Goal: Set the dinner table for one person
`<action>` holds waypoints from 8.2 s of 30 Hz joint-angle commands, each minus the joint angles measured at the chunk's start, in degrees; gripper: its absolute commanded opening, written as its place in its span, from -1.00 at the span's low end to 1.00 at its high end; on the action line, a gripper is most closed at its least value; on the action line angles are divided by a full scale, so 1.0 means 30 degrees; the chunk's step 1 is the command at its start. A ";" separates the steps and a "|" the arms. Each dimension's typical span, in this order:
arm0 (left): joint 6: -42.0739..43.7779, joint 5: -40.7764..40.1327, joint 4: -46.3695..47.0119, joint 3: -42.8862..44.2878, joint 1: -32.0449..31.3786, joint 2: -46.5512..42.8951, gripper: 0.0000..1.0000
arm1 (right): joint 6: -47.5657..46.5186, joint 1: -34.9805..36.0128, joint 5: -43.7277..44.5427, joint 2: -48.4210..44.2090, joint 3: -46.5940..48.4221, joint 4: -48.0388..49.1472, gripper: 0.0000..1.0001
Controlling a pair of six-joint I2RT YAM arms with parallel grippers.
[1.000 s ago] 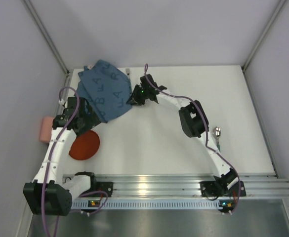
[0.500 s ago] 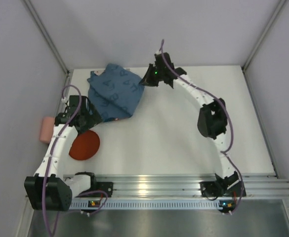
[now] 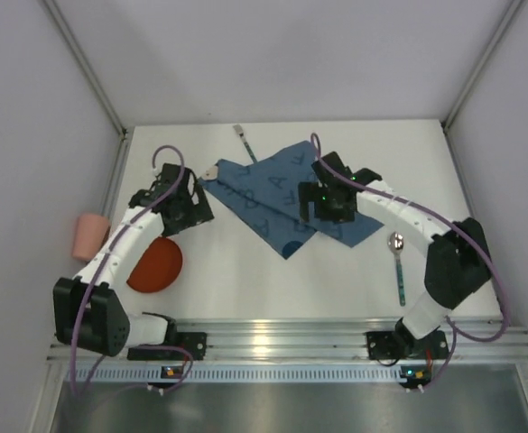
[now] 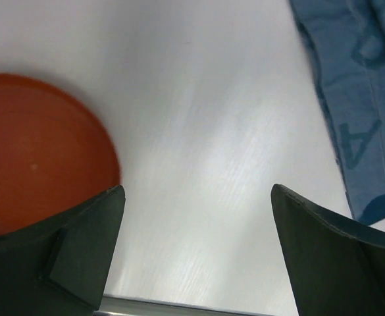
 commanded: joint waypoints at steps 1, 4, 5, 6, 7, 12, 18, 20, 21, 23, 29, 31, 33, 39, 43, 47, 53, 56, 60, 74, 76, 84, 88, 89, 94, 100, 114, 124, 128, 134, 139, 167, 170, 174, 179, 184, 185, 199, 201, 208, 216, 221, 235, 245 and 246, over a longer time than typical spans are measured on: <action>0.0226 -0.0470 0.1469 0.1943 -0.4285 0.1570 0.96 | -0.0018 -0.1046 0.1421 -0.0011 -0.1009 -0.2142 0.99; -0.0591 0.0112 0.1498 0.4251 -0.7221 0.5052 0.96 | -0.0194 -0.2711 0.0722 -0.0187 -0.0484 -0.2171 1.00; -0.0740 0.0230 0.1470 0.4783 -0.7843 0.6744 0.96 | -0.0253 -0.3096 0.0544 -0.0304 -0.0336 -0.2229 1.00; -0.0887 0.0260 0.1237 0.5368 -0.8894 0.7776 0.96 | -0.0340 -0.3534 0.0397 -0.0392 -0.0160 -0.2258 0.99; -0.1062 0.0029 0.0945 0.6564 -0.9339 0.8657 0.96 | -0.0428 -0.4409 0.0048 -0.0509 -0.0014 -0.2345 0.99; -0.1561 -0.0824 -0.0964 0.8276 -1.0631 1.2616 0.96 | -0.1216 -0.7167 -0.0512 -0.2206 -0.0508 -0.2902 0.99; -0.1856 0.0144 0.0385 0.8068 -1.1188 1.3790 0.96 | -0.2392 -0.9923 -0.0338 -0.3673 -0.2615 -0.3167 1.00; -0.1826 0.0230 0.0385 0.8566 -1.1306 1.4493 0.96 | -0.2276 -1.0422 -0.0336 -0.3645 -0.2969 -0.2585 1.00; -0.1826 0.0260 0.0385 0.8742 -1.1336 1.4728 0.96 | -0.2072 -1.0569 -0.0511 -0.3587 -0.3174 -0.2291 0.99; -0.1855 0.0348 0.0414 0.9269 -1.1336 1.5373 0.96 | -0.1924 -1.0979 -0.1326 -0.3005 -0.3527 -0.1382 0.99; -0.1796 0.0553 0.0532 1.0413 -1.1453 1.5466 0.95 | -0.2245 -1.1215 -0.2739 0.0360 -0.2826 0.0199 0.99; -0.2058 0.0845 0.0590 1.0327 -1.1453 1.4851 0.96 | -0.2538 -1.1302 -0.2681 0.1272 -0.2098 0.0495 1.00; -0.2264 0.1051 0.0883 1.0122 -1.1453 1.3886 0.96 | -0.2451 -1.1361 -0.2738 0.2563 -0.1480 0.0408 1.00; -0.2061 0.1197 0.1647 0.9680 -1.1453 1.4053 0.96 | -0.1865 -1.2006 -0.2710 0.4234 0.0452 0.0671 0.99; -0.1797 0.1608 0.1968 0.9886 -1.1453 1.5516 0.96 | -0.1835 -1.2035 -0.2418 0.5230 0.1274 0.0613 0.99; -0.1797 0.1754 0.1587 0.9887 -1.1454 1.6251 0.82 | -0.1864 -1.2064 -0.2036 0.6691 0.1803 0.0583 0.99; -0.1533 0.2429 0.1528 0.9243 -1.1454 1.6839 0.08 | -0.1924 -1.2064 -0.1831 0.8190 0.2419 0.0349 0.99; -0.1475 0.2312 0.1470 0.9007 -1.1453 1.6927 -0.57 | -0.1864 -1.2035 -0.2240 0.8513 0.2215 0.0319 0.99; -0.1358 0.1961 0.0739 0.9125 -1.1336 1.7104 -1.00 | -0.1982 -1.1772 -0.2562 0.8981 0.1689 0.0320 1.00; -0.1213 0.1055 0.0419 0.2065 -0.7005 0.9961 -1.00 | -0.2129 -1.0598 -0.2536 0.8221 0.0865 0.0028 -1.00; -0.0919 -0.0145 -0.1156 0.2238 -0.6592 0.9517 -1.00 | -0.1750 -1.1154 -0.1542 0.8133 0.1451 -0.0469 -1.00; -0.0947 -0.2084 -0.5121 0.3177 -0.5184 0.8637 -1.00 | -0.0050 -1.4666 0.2353 0.7695 -0.0475 -0.2050 -1.00; -0.1327 -0.2053 -0.5678 0.2505 -0.5184 0.8549 -1.00 | 0.1063 -1.5345 0.3558 0.4886 -0.3522 -0.2053 -1.00; -0.1560 -0.2257 -0.5824 0.2387 -0.5184 0.8548 -1.00 | 0.1094 -1.5375 0.3734 0.4417 -0.4340 -0.2053 -1.00; -0.3025 -0.2641 -0.7492 0.1684 -0.5154 0.7820 -1.00 | 0.1095 -1.5375 0.2305 0.2540 -0.6015 -0.2229 -1.00; -0.3965 -0.3809 -0.7788 0.1009 -0.5096 0.6674 -1.00 | 0.0599 -1.4790 -0.1384 0.2127 -0.8447 -0.0855 -1.00; -0.0335 -0.7415 -0.6591 0.4581 -0.2284 1.0070 -0.87 | -0.0957 -1.2797 -0.3181 -0.0094 -0.7660 -0.2429 0.90; 0.0896 -0.7123 -0.5358 0.6662 -0.2225 1.1474 0.97 | -0.1074 -1.2767 -0.3147 -0.5744 -0.7598 -0.4484 0.93; 0.1426 -0.7357 -0.5386 0.8823 -0.2166 1.3437 0.96 | -0.1074 -1.2738 -0.3501 -0.7510 -0.9352 -0.4807 0.93; 0.1280 -0.6010 -0.4419 1.1289 -0.2166 1.5781 0.96 | -0.0956 -1.2709 -0.4027 -0.7689 -1.0735 -0.4076 0.88; 0.1571 -0.5658 -0.4420 1.3367 -0.2020 1.7921 0.95 | -0.1073 -1.2680 -0.4847 -0.7249 -1.0530 -0.3667 0.81; -0.0009 -0.4017 -0.5971 1.1088 -0.1815 1.0367 0.93 | 0.2205 -0.6938 0.2062 -0.3180 -1.0764 -0.4367 0.55; -0.0243 -0.3783 -0.6294 1.1029 -0.1815 0.9256 0.93 | 0.2470 -0.6996 0.1834 -0.2156 -1.0734 -0.3784 0.53; -0.0449 -0.3723 -0.6528 1.0532 -0.1815 0.8199 0.93 | 0.2383 -0.6967 0.0544 -0.0688 -1.1640 -0.2408 0.44; -0.0449 -0.4573 -0.6734 0.9332 -0.1815 0.6795 0.93 | 0.2529 -0.6294 0.1040 -0.1094 -1.2697 -0.1555 -0.37; -0.0829 -0.4427 -0.6471 0.7837 -0.1815 0.5971 0.93 | 0.2501 -0.6059 0.0982 -0.1038 -1.2669 -0.1585 -1.00; -0.0859 -0.4282 -0.6441 0.7690 -0.1815 0.5825 0.93 | 0.2414 -0.6029 0.0779 -0.1008 -1.2668 -0.1585 -1.00; -0.1211 -0.3314 -0.6529 0.7748 -0.1844 0.5267 0.92 | 0.2003 -0.4329 0.0133 -0.5962 -0.3359 -0.8790 -1.00; -0.1123 -0.3255 -0.6557 0.7660 -0.1902 0.5267 0.91 | 0.2032 -0.4359 0.0074 -0.4879 -0.1519 -0.8705 -1.00; -0.1064 -0.2582 -0.6412 0.7542 -0.2078 0.5150 0.91 | 0.1623 -0.5061 -0.1594 0.1385 0.3408 -0.5951 -1.00; -0.0655 -0.2433 -0.6323 0.7600 -0.2137 0.4798 0.91 | 0.0889 -0.5940 -0.1246 0.8773 0.9096 -0.5803 -1.00; -0.0566 -0.2259 -0.5915 0.8097 -0.2137 0.5383 0.91 | 0.0451 -0.6585 -0.1419 1.0618 0.8837 -0.4986 -1.00; -0.2936 -0.0617 -0.1846 1.6994 -0.2224 1.2526 0.84 | -0.2011 -0.6703 -0.0190 1.0482 0.9948 -0.6094 0.35; -0.2998 -0.3344 0.3578 2.5579 -0.3807 2.1753 0.82 | -0.0752 -0.6293 -0.1831 0.3186 0.4299 -0.6272 0.37; -0.3346 -0.3169 0.3753 2.6575 -0.3836 2.2950 0.83 | -0.0693 -0.6322 -0.1802 0.2253 0.3337 -0.6272 0.36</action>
